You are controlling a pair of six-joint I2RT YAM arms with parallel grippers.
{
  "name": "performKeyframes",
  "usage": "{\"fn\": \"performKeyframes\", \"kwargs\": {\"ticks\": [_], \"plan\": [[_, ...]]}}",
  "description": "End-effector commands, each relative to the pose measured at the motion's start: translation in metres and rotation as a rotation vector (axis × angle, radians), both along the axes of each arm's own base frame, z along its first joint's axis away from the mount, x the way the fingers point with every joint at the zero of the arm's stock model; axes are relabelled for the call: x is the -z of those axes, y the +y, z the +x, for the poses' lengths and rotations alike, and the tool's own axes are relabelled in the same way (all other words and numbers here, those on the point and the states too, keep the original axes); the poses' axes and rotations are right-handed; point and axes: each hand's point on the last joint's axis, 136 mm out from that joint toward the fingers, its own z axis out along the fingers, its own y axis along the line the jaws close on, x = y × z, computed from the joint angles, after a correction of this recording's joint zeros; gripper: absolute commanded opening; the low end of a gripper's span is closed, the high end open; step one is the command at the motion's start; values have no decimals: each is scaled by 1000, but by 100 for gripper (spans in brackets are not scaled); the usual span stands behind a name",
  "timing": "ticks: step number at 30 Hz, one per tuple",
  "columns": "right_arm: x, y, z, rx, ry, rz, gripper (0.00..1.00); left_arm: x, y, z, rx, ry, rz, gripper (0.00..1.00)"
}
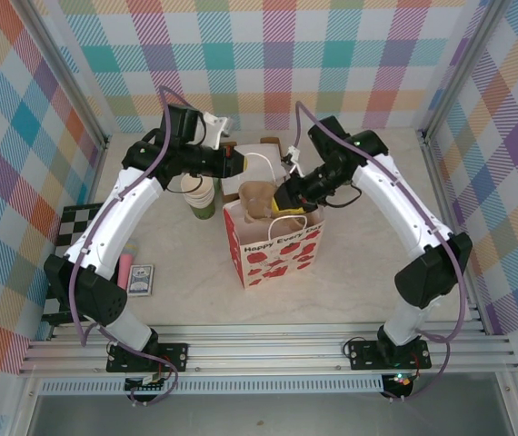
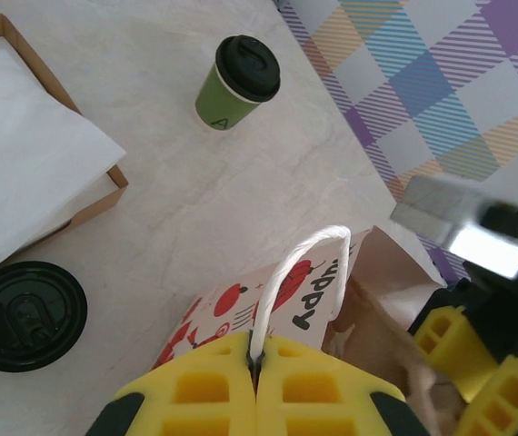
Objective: Pack the takeout coffee
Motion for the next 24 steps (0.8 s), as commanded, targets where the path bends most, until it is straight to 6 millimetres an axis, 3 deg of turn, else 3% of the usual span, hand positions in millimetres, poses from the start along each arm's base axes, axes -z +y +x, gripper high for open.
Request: {"fn": "performKeyframes", "kwargs": {"ticks": [1,8,13,18,24], "plan": [[24,-10,2,41,-2,-167,20,-10,-1,1,-10,-20,-8,0],[37,-4,-1,15,-80,-282,20,-14,0,3,-26,-26,-15,0],[42,-15,5,29,-151,-377,20,-10,15,17,-169,10,27,0],[56,-11,-1,-5,-138,-429,20,-6,20,24,-239,35,16,0],[55,-6,-2,-3,-180,-439,19,-2,21,28,-286,65,-11,0]]}}
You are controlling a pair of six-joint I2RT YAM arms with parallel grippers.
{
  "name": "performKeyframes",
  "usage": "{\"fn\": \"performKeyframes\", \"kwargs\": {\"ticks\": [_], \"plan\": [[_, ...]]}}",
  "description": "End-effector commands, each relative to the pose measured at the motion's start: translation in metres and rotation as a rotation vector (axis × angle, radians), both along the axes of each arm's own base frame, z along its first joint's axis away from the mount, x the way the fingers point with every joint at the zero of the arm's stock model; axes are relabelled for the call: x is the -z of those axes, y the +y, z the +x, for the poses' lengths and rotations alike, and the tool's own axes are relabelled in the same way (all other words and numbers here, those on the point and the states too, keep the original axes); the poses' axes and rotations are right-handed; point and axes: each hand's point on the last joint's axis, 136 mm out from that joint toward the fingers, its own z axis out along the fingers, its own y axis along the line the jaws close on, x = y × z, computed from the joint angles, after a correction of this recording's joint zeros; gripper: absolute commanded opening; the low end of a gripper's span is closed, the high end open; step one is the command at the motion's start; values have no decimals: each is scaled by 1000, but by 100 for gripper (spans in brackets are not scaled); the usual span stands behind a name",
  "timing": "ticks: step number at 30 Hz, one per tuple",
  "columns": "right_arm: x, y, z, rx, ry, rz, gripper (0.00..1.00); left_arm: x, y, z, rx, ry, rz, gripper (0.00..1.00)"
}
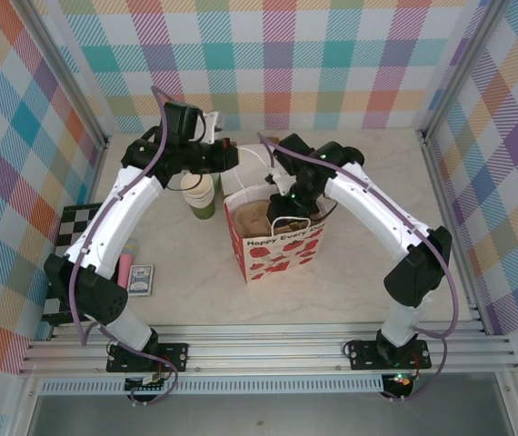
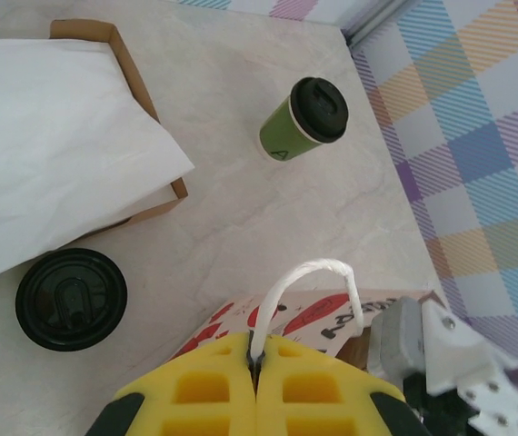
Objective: Pack the takeout coffee
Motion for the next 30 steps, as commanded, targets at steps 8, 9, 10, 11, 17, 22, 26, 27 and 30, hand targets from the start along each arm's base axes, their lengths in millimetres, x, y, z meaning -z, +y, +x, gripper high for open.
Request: {"fn": "performKeyframes", "kwargs": {"ticks": [8,9,10,11,17,22,26,27,30], "plan": [[15,4,-15,-58,35,-50,20,2,3,17,-107,21,-23,0],[17,4,-15,-56,35,-53,20,0,2,17,-101,17,-32,0],[19,4,-14,-51,37,-59,20,-1,-1,16,-88,9,-42,0],[21,4,-12,-42,38,-69,20,-5,-3,15,-71,-6,-56,0],[23,5,-5,17,41,-82,20,-33,-10,1,20,-133,-119,3],[22,8,-5,43,43,-63,20,-45,-11,-16,95,-186,-117,17],[21,8,-6,45,44,-58,20,-50,8,-33,75,-243,-34,61],[21,9,-5,49,45,-56,20,-53,10,-42,101,-267,-25,74],[21,9,-5,66,48,-50,19,-57,6,-85,256,-342,-3,99]]}}
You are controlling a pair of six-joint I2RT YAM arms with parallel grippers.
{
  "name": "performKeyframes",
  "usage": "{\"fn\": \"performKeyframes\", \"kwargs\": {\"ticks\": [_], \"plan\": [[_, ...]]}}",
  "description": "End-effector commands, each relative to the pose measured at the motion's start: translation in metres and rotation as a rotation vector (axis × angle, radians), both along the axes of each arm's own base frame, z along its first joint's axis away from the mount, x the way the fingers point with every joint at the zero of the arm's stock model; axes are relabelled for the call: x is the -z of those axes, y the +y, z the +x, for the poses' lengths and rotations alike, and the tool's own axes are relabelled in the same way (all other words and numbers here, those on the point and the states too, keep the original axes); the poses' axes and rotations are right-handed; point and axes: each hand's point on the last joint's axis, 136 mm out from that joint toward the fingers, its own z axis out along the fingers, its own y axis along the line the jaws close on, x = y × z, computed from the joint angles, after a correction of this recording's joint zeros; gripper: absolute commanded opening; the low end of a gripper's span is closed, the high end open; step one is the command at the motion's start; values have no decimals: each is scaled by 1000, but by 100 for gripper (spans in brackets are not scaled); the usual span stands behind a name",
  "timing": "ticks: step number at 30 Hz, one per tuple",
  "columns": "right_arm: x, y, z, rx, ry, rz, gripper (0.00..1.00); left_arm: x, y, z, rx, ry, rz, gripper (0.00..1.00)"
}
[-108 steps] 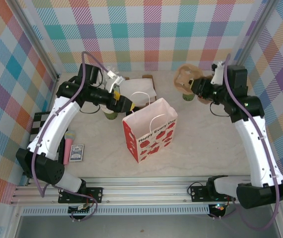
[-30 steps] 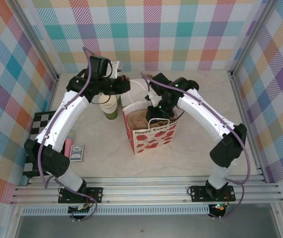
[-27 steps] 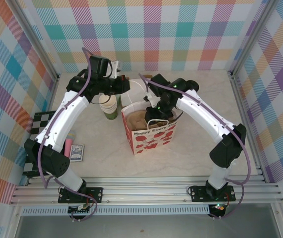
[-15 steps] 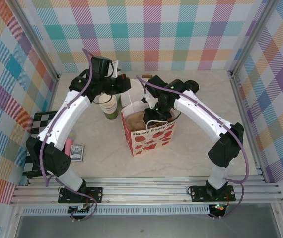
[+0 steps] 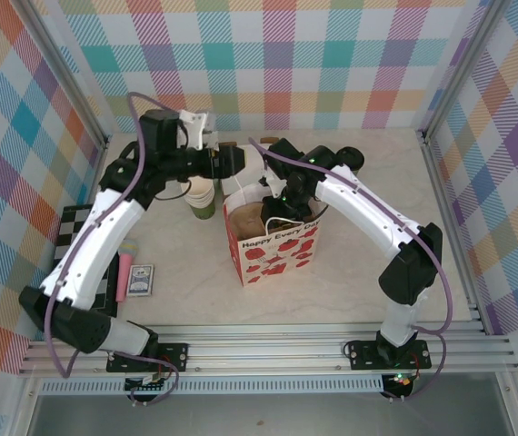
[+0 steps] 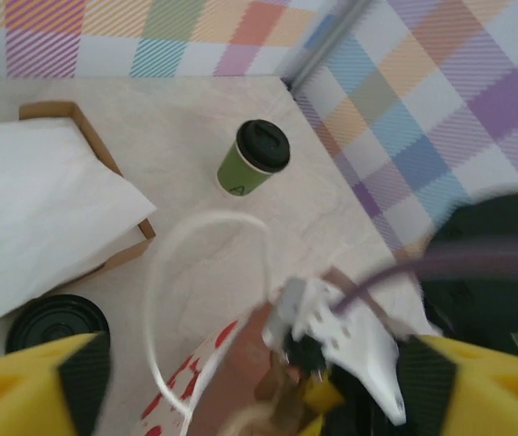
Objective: Pack the takeout coffee
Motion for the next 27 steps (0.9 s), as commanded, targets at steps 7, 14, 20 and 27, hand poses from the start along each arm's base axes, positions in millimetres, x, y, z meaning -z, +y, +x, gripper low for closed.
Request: {"fn": "performKeyframes", "kwargs": {"ticks": [7,14,20,27], "plan": [[6,0,-9,43,58,-5,18,6,-4,-83,195,-174,170,100],[3,6,-6,53,48,24,18,15,-52,-122,385,-380,220,100],[6,4,-5,65,49,12,19,34,-85,-130,526,-390,280,100],[10,3,-6,73,64,4,20,30,-100,-141,641,-436,230,70]]}}
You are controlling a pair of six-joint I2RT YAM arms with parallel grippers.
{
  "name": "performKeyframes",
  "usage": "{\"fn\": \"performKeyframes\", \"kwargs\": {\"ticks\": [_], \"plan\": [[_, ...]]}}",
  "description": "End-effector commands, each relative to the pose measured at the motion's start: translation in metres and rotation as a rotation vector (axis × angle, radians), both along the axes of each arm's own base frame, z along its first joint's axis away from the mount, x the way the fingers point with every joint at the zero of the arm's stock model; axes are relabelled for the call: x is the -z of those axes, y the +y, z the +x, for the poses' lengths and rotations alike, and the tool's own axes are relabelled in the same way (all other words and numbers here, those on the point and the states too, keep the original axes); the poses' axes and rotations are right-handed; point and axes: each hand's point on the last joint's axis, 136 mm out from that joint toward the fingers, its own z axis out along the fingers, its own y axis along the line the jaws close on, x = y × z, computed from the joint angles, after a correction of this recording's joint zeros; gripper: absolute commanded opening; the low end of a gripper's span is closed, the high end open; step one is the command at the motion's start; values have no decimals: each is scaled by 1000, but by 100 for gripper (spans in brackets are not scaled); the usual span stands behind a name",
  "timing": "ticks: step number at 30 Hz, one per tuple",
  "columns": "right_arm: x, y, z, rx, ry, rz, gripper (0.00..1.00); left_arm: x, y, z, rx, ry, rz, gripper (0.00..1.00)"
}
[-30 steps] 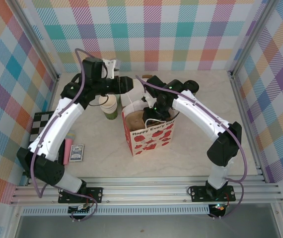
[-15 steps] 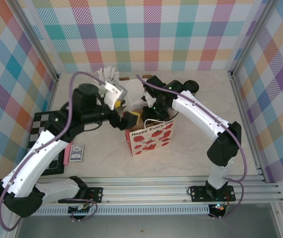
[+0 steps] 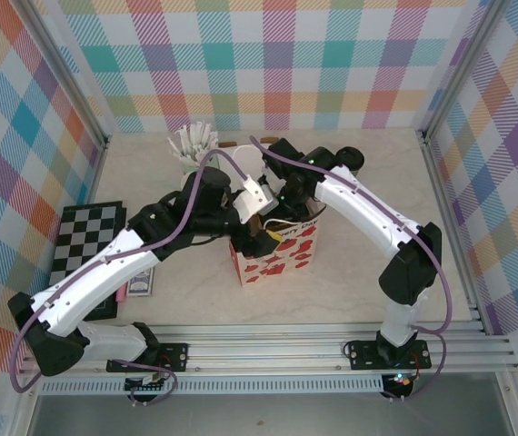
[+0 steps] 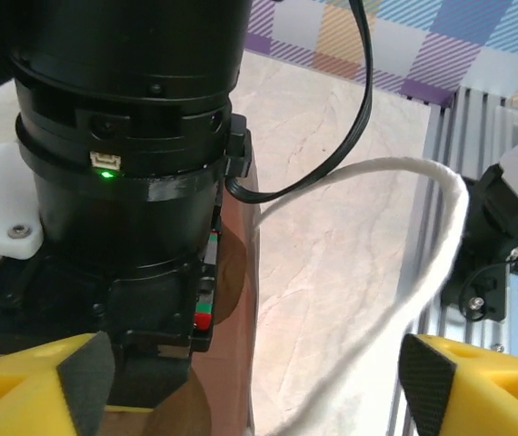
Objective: Pack the takeout coffee
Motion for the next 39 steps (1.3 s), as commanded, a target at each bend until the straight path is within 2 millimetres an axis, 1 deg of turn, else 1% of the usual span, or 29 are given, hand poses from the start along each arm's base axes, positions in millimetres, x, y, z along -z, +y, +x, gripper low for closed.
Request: {"fn": "performKeyframes", "kwargs": {"ticks": [1,4,6,10,13,16,18,24,26,27,28,30,31,32,33,35,36,37,39], "plan": [[9,-5,-12,29,66,-35,20,-28,-12,-21,145,-61,-84,62],[9,-3,-14,42,87,-26,20,-25,-14,-35,222,-29,-97,41],[9,-2,-14,48,89,-21,20,-22,-14,-37,232,-13,-91,32],[18,-8,-11,58,74,-64,20,-21,-13,-36,223,-17,-85,22],[30,-11,-12,55,82,-100,20,-27,-12,-40,239,-36,-107,16],[40,-12,-14,54,99,-127,20,-28,-12,-43,254,-39,-116,13],[44,-15,-14,54,101,-147,20,-29,-11,-44,254,-45,-122,13],[49,-17,-16,39,90,-170,20,-25,-11,-31,189,-55,-107,20],[46,-13,-16,27,73,-156,20,-24,-11,-25,155,-50,-99,27],[44,-11,-16,18,63,-148,20,-25,-10,-21,134,-56,-96,36],[43,-9,-16,10,53,-140,20,-27,-8,-16,100,-66,-94,48],[41,-7,-16,-5,36,-137,20,-35,-1,-12,62,-94,-114,61],[41,-7,-16,-11,30,-137,20,-42,5,-12,43,-113,-141,70],[41,-8,-15,-14,24,-137,20,-48,11,-5,-1,-134,-169,78],[41,-8,-15,-16,22,-138,20,-56,22,4,-72,-154,-204,87],[41,-7,-15,-19,14,-132,20,-72,51,32,-263,-179,-281,96],[41,-7,-15,-21,11,-128,20,-79,71,49,-387,-179,-323,100],[41,-6,-14,-21,5,-121,20,-87,91,65,-497,-171,-366,100],[40,-4,-13,-27,-2,-111,20,-87,124,91,-665,-96,-414,100]]}}
